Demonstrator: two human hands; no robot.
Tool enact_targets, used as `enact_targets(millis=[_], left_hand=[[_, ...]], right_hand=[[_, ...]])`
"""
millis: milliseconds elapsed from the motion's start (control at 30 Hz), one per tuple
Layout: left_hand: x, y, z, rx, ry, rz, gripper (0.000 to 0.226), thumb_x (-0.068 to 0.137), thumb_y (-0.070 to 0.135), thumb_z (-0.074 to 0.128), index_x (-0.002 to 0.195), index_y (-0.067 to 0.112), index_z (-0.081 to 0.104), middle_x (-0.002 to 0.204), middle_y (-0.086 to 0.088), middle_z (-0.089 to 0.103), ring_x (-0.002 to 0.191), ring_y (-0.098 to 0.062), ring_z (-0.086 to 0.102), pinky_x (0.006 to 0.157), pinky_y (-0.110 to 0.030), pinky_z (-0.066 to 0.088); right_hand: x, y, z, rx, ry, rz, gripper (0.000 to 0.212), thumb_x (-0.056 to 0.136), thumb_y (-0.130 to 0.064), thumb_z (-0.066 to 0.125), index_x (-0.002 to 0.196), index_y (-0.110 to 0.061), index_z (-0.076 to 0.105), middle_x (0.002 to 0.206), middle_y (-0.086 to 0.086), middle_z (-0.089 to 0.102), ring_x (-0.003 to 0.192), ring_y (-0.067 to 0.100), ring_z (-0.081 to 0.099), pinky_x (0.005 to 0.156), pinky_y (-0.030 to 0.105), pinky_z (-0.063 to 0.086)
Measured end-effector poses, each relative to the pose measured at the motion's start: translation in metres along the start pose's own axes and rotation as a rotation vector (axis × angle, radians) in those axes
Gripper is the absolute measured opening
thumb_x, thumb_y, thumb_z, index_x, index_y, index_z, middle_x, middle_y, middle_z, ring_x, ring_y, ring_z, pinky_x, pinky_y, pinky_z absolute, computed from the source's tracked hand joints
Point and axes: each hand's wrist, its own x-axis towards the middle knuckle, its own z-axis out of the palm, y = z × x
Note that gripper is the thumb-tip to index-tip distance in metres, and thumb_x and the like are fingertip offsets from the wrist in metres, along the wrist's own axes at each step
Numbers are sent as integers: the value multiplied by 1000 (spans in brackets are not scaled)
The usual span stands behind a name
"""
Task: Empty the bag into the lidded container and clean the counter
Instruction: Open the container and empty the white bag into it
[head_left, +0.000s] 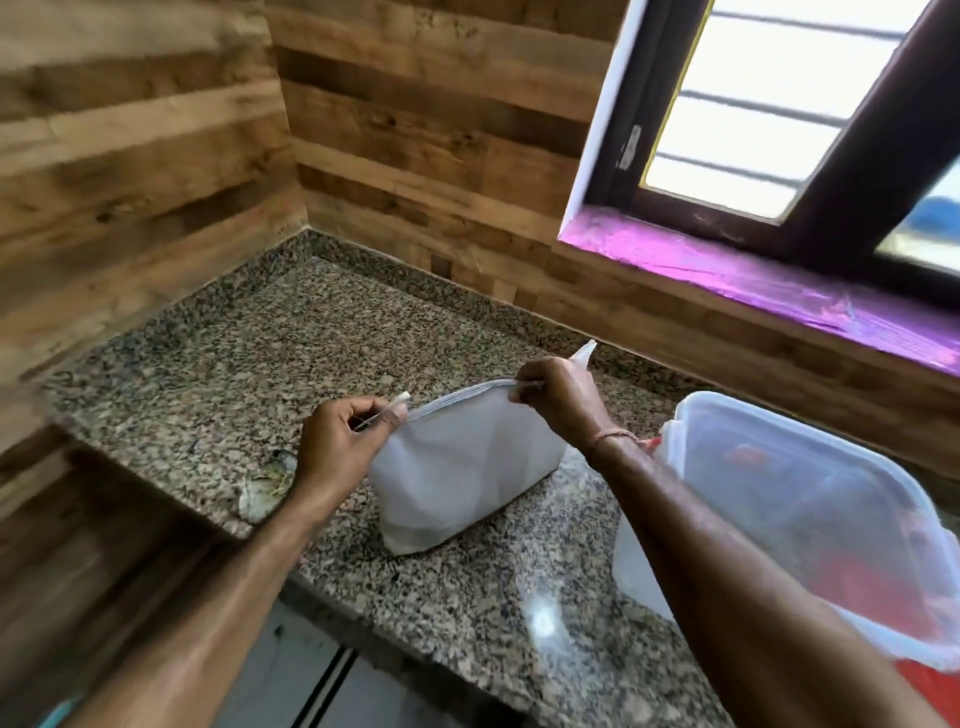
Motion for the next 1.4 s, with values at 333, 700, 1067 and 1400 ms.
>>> enact_targets(millis=[333,700,1067,1400], left_hand=[[27,52,-48,-223,-165,15,15,90,24,76,93,9,81,70,-17,69,63,-13,60,61,-24,51],[-10,-16,-49,-151,-341,-79,13,92,26,73,104,24,76,101,5,78,85,3,69,73,-25,57],[-25,-30,-24,89,-137,237,24,90,30,76,71,21,63,65,5,62,61,-14,58,53,-26,45],[-34,-41,-32,115,-147,183,17,88,29,77,77,25,65,71,5,66,65,-10,63,55,-26,50]], right_hand=[[-60,-130,56,242,-113,-327,39,82,-54,77,104,-22,78,118,-5,64,83,6,59,69,27,56],[-58,-129,70,892,-142,93,29,86,-22,84,70,-6,65,74,27,72,62,19,66,57,32,53],[-55,-111,51,805,-77,186,26,86,-30,83,68,-17,70,66,1,65,63,16,54,61,33,45],[-18,1,-6,596,352,501,35,76,-33,88,56,-14,67,56,0,55,58,14,48,61,36,43]])
